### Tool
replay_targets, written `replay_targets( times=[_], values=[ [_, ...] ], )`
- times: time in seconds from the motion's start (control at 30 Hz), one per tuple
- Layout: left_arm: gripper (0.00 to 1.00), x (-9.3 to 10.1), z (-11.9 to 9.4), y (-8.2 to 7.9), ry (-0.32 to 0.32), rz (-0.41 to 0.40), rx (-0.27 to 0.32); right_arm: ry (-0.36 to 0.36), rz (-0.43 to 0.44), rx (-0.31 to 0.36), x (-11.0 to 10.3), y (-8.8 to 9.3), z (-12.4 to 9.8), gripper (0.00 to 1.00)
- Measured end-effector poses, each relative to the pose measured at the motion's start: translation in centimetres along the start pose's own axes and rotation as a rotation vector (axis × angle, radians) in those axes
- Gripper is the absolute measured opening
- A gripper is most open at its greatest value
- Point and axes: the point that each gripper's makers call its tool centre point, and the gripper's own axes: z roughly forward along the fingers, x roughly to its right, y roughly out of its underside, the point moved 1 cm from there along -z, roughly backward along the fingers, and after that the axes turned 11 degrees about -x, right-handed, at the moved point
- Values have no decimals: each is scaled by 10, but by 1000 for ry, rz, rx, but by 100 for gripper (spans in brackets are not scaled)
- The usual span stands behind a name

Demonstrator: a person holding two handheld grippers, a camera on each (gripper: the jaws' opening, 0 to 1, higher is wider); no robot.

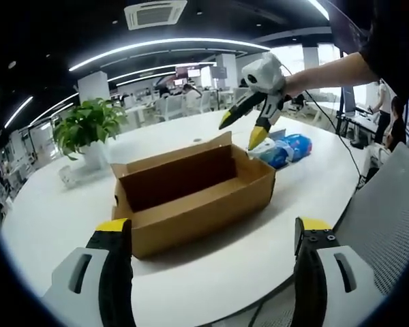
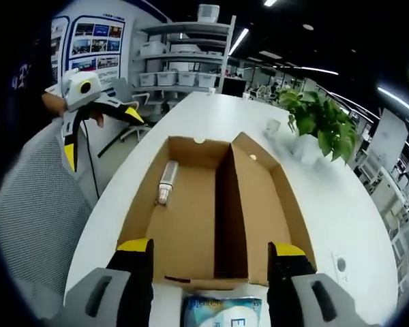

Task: Operate the shoe box by opening the lid, removing the specified soft item, and placing it in the target area until the item is outside and the box remains undamaged.

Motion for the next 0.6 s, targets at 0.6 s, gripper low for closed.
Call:
replay_targets(
  times=[0.6],
  values=[
    [99, 1, 1, -1, 4, 4, -7, -12, 28, 23, -12, -19, 44, 61]
  ],
)
